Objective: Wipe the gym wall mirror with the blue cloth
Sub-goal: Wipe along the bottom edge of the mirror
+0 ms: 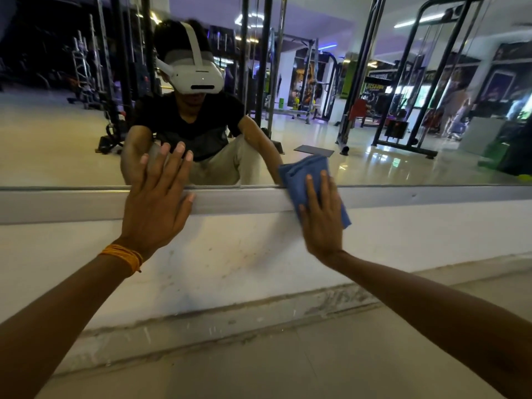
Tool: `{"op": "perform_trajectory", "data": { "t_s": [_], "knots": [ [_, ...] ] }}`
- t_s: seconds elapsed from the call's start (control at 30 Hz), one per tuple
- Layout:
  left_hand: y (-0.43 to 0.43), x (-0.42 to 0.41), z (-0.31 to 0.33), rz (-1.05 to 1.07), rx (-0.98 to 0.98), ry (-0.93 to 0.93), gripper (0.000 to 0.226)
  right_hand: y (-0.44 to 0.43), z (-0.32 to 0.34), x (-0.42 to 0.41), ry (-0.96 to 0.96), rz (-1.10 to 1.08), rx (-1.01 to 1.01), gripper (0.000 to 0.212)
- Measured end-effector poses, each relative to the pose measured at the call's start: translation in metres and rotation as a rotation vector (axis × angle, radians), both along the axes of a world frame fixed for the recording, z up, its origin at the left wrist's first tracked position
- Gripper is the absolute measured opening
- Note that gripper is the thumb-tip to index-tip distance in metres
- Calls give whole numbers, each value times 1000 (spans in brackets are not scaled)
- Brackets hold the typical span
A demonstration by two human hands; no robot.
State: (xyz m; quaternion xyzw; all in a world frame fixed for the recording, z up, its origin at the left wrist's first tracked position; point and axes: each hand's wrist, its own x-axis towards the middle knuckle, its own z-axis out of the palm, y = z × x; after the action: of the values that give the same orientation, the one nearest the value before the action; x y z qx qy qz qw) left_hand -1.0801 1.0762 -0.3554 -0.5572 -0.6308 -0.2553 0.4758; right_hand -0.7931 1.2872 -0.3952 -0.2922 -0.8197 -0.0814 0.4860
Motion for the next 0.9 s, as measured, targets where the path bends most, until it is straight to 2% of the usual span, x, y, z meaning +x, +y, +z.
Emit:
{"op": "perform_trajectory", "data": {
  "t_s": [0.1,0.2,0.33,0.47,0.57,0.67,0.8,0.9],
  "knots": [
    [-10,-10,-1,26,7,-24,69,16,3,25,190,-136,-178,62],
    [-14,-18,-6,47,-5,10,69,-14,0,-13,311,-167,-260,65],
    [-10,-17,-7,53,-3,2,68,-58,-15,-70,91,-14,-22,63],
    [-22,-25,-9,33,24,-22,68,-35,-7,-43,-53,51,95,65],
    [-36,-38,-13,54,24,-21,66,-5,0,1,-37,-41,21,60],
    [-38,-43,-17,89,39,-24,67,-25,-5,-10,77,-72,-69,60],
    [-30,-39,-22,100,68,-52,66,-86,-12,-84,-125,161,124,64],
    [-32,-42,-22,103,56,-42,67,-80,-7,-93,-181,156,191,65]
  ]
}}
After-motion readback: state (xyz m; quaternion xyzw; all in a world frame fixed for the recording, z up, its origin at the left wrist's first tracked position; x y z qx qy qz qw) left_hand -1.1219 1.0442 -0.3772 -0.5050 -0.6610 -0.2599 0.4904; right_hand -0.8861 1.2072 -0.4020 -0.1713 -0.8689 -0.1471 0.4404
